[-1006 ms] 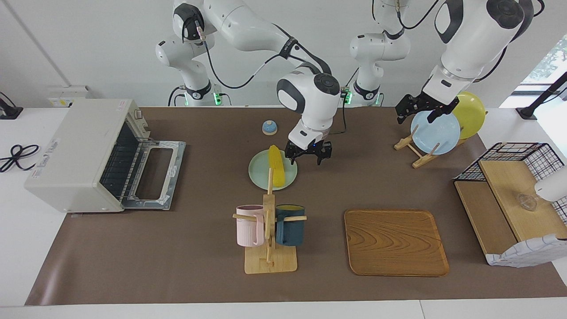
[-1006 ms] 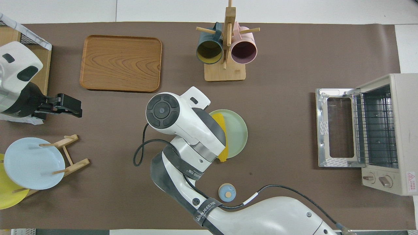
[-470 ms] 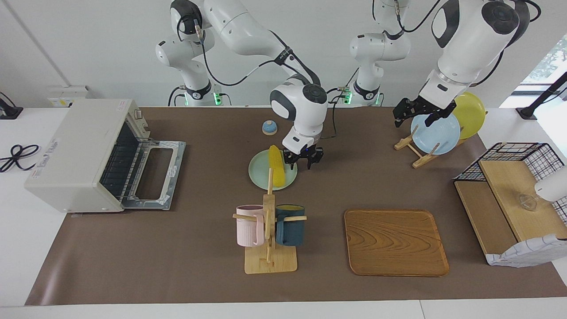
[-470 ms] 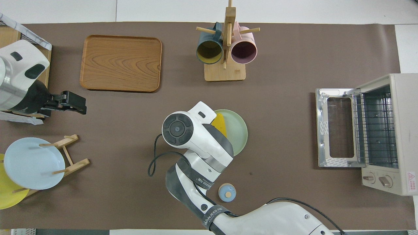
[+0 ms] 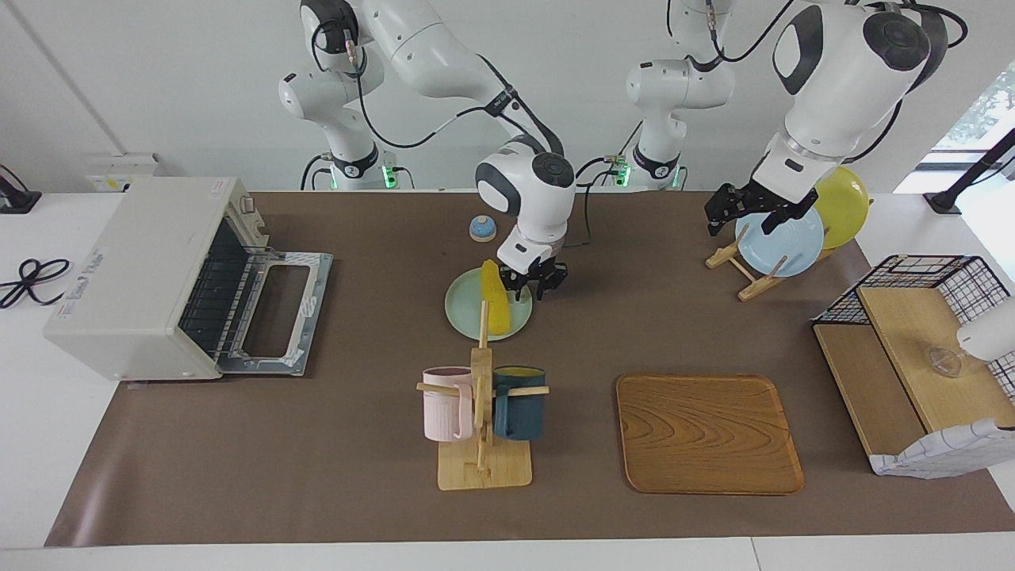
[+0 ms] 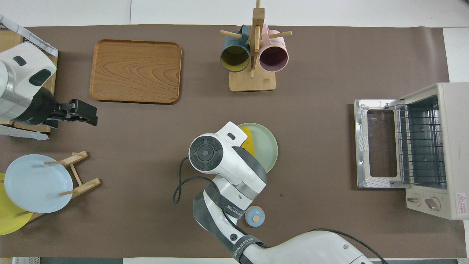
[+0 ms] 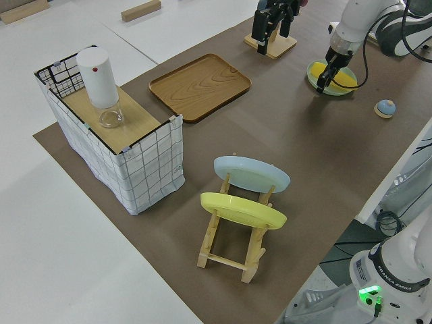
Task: Put corn in oven
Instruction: 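Grasp the corn on the green plate with the right gripper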
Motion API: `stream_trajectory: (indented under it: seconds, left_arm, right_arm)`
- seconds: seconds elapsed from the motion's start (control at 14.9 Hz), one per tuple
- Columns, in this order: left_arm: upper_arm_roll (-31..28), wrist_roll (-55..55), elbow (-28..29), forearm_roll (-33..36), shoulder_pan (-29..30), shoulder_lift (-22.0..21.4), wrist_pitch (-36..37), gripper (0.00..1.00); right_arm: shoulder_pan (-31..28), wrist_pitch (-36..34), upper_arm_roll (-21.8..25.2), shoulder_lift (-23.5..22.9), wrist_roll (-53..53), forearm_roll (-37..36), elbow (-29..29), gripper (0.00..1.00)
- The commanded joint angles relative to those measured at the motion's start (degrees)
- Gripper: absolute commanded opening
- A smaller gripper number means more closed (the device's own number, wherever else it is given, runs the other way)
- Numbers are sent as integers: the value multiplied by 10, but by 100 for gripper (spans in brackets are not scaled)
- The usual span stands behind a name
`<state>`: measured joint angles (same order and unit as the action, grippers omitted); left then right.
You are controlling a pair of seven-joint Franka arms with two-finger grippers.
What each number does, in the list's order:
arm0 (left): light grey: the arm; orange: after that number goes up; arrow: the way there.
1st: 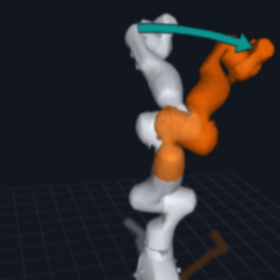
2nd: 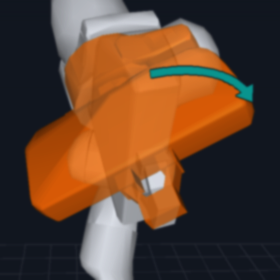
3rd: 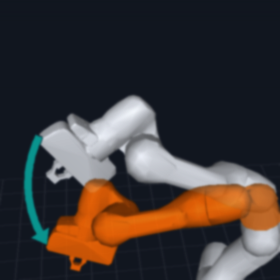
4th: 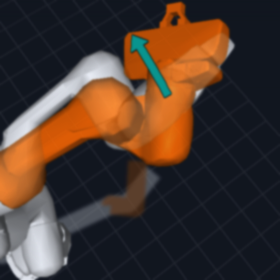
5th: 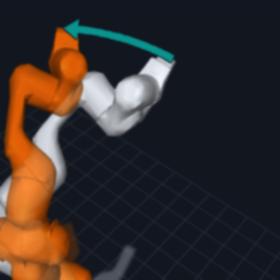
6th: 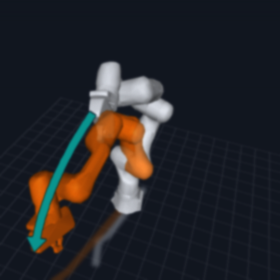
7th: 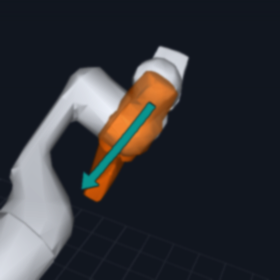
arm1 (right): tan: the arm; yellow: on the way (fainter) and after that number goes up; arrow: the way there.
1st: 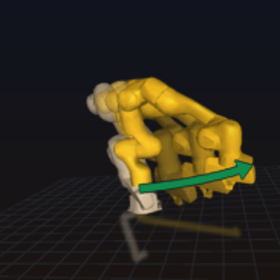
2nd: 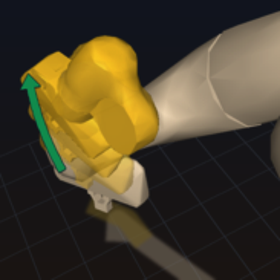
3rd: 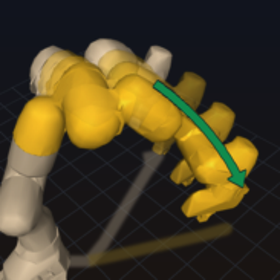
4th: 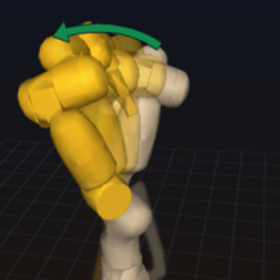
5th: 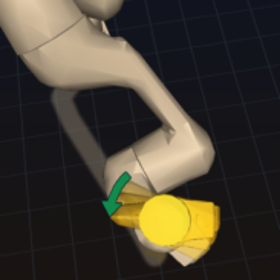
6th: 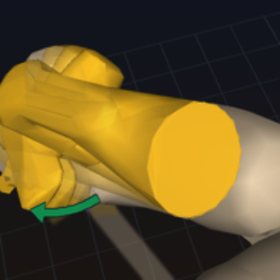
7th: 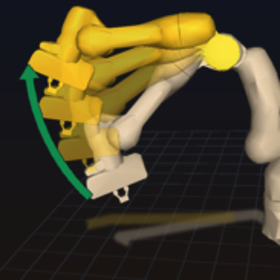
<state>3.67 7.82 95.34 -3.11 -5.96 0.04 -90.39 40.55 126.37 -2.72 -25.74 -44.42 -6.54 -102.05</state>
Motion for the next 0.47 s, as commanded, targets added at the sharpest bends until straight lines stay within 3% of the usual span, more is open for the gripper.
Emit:
stream_trajectory:
  seconds: [0.0,0.13,0.27,0.4]
  left_arm:
    - [-8,-3,1,13,-19,-2,-8,100]
    - [-8,-3,1,14,-19,-2,-8,100]
    - [-8,-2,1,13,-18,-3,-8,100]
    - [-8,-1,2,12,-13,-4,-9,100]
  right_arm:
    - [-3,16,-4,19,-1,-7,-27,34]
    - [-3,19,-4,20,-1,-7,-27,28]
    - [-3,26,-4,20,-1,-7,-32,14]
    - [-3,45,-4,22,-1,-7,-44,9]
